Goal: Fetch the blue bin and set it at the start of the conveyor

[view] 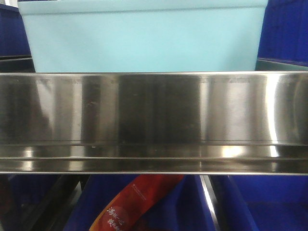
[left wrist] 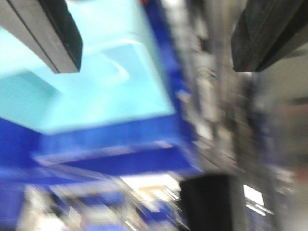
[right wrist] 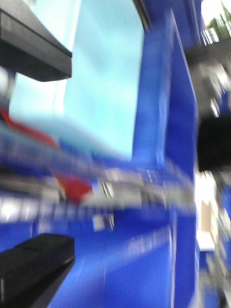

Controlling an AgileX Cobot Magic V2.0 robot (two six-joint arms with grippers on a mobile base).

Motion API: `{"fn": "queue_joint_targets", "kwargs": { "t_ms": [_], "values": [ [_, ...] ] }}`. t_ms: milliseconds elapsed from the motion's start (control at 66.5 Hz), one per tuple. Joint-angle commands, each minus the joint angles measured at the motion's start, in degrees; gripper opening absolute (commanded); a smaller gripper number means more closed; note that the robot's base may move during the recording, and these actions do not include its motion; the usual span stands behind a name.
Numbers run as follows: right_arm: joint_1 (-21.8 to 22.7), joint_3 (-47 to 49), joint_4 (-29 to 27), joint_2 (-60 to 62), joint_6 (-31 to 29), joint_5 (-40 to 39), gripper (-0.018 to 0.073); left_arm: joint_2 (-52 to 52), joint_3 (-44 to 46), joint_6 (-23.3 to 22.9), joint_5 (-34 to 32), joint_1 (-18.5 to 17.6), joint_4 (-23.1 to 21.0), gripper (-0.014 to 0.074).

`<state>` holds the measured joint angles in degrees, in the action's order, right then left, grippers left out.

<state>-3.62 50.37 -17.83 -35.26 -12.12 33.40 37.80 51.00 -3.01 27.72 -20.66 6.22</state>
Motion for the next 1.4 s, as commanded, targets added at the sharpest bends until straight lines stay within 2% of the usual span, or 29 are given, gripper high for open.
{"fn": "queue_joint_targets", "kwargs": {
  "t_ms": [0, 105, 166, 241, 301, 406, 451, 512, 647, 752, 1189, 1249, 1309, 1384],
  "values": [
    [-3.6, 4.6, -1.6, -5.2, -1.7, 0.9, 0.0537, 6.7, 5.1, 0.1, 3.7, -5.0, -0.5, 0.0529],
    [-7.1, 10.3, -1.6, -13.9, -1.5, 5.3, 0.0537, 14.7, 12.0, 0.1, 8.3, -8.3, -0.5, 0.0529],
    [-8.3, 14.8, -1.6, -19.2, -1.5, 8.9, 0.0537, 19.6, 15.8, -1.2, 11.4, -8.6, -0.5, 0.0529],
    [-8.7, 19.8, -1.0, -25.3, 0.5, 12.2, 0.0537, 25.4, 22.3, -4.9, 16.5, -7.9, 0.0, 0.0529],
    [-8.7, 25.1, 2.2, -29.8, 4.5, 15.3, 0.0537, 30.5, 27.5, -5.0, 20.9, -6.6, 0.0, 0.0529],
    [-8.8, 34.5, 13.7, -37.6, 16.0, 22.5, 0.0537, 37.8, 36.5, -5.0, 27.5, -4.2, 0.0, 0.0529],
    [-9.2, 37.9, 17.8, -40.2, 18.9, 25.9, 0.0537, 40.9, 39.9, -5.0, 30.0, -2.4, -0.5, 0.0529],
    [-9.6, 42.3, 20.3, -43.8, 20.6, 28.8, 0.0537, 44.4, 43.1, -5.0, 32.1, -0.3, -2.4, 0.0529],
    [-9.6, 48.7, 19.9, -50.4, 20.6, 31.1, 0.0537, 50.4, 47.3, -4.6, 33.0, 4.4, -6.2, 0.0529],
    [-9.6, 50.2, 19.9, -54.3, 20.7, 31.8, 0.0537, 53.8, 47.9, -4.6, 33.3, 6.0, -6.2, 0.0529],
    [-9.6, 50.2, 18.5, -66.3, 20.8, 30.5, 0.0535, 63.5, 47.9, -4.6, 33.8, 6.1, -6.2, 0.0528],
    [-9.6, 50.2, 18.5, -67.3, 20.8, 30.5, 0.0508, 64.3, 47.9, -4.6, 33.8, 6.1, -6.2, 0.0528],
    [-9.6, 50.2, 18.5, -68.2, 20.8, 30.5, 0.044, 64.9, 47.9, -4.6, 34.3, 6.1, -6.2, 0.0524],
    [-9.6, 50.2, 18.5, -68.7, 20.8, 30.5, 0.0277, 65.0, 47.9, -4.6, 34.7, 6.1, -6.2, 0.0461]
  ]
}}
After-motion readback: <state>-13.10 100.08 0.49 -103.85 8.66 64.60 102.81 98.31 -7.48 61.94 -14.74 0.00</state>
